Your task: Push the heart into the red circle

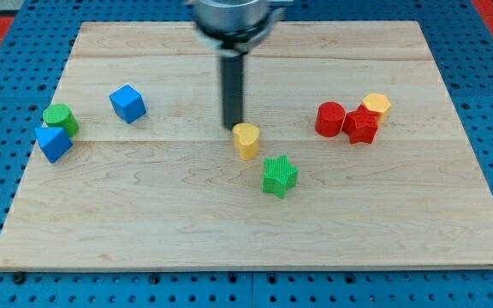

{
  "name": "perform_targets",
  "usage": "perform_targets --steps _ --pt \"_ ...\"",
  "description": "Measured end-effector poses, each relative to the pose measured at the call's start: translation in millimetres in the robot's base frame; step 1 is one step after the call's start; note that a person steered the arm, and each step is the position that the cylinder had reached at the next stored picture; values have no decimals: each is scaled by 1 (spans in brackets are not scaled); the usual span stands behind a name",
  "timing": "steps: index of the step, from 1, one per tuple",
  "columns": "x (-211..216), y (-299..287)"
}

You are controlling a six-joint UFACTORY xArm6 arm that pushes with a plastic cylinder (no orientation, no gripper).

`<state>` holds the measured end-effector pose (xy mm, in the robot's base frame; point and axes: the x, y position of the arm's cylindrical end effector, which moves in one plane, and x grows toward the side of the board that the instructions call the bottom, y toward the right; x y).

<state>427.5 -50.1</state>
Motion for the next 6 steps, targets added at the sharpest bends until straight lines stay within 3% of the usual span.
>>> perform_targets --steps 1,2,3,5,6 --pt "25 -41" --pt "27 48" --pt "1 62" --pt "-6 101" --pt "17 8"
